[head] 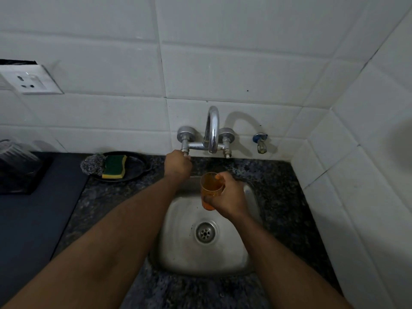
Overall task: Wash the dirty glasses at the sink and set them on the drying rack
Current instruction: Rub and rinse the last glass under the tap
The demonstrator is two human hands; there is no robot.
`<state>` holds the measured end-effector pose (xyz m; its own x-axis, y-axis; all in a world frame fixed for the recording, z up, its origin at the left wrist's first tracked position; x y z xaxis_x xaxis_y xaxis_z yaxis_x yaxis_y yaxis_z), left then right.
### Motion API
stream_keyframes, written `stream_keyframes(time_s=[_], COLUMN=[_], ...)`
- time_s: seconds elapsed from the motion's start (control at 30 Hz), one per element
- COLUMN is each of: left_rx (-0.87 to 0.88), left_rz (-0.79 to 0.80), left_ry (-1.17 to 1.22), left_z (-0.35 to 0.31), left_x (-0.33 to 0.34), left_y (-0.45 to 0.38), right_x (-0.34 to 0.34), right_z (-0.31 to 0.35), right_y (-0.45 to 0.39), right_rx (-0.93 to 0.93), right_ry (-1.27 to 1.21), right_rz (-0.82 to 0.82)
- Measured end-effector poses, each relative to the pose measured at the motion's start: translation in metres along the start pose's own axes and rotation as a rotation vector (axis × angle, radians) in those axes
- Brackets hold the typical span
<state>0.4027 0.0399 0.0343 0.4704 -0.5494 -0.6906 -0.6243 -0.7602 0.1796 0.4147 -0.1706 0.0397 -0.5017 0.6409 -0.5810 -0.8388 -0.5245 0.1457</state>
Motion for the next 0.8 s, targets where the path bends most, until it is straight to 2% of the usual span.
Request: stream_keyframes(time_s=[0.17, 0.43, 0.5, 0.57, 0.63, 0.73, 0.8], left_rx=[0.01, -0.033, 0.014, 0.095, 0.186, 0.286, 0.339], left_rz=[0.008, 0.163, 0.278, 0.507, 0.596, 0.483, 0.411], left_ry=[0.042, -0.119, -0.039, 0.135, 0.201, 0.303, 0.282], left_z=[0.007, 0.036, 0.042, 0.046, 0.047, 0.047, 0.047], left_x=[0.0, 0.011, 0.019, 0.029, 0.035, 0.036, 0.035], left_y=[0.01, 0.045, 0.053, 0.065, 0.074, 0.076, 0.076], right_x=[0.001, -0.003, -0.001, 0.001, 0.004, 0.008, 0.006], right_z=[-0.003, -0.007, -0.007, -0.007, -0.007, -0.006, -0.008], right_y=[0.001, -0.001, -0.002, -0.003, -0.003, -0.003, -0.001], right_rx=[-0.011, -0.02, -0.031, -0.037, -0.06, -0.104, -0.189], right_ry=[0.017, -0.037, -0.032, -0.064, -0.085, -0.08, 0.003], right_rz=[0.017, 0.055, 0.051, 0.061, 0.109, 0.126, 0.043])
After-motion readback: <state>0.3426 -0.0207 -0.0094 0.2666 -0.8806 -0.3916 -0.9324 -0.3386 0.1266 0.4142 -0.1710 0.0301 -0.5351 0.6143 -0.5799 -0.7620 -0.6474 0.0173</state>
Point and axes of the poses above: each hand's wrist, its own y-axis away from the middle knuckle, its own x-axis out of the palm, z = x × y, the point moved 3 cm from there along -y, towards the middle knuckle, and after that the axes turned 3 degrees about y, right-handed, at the moved point
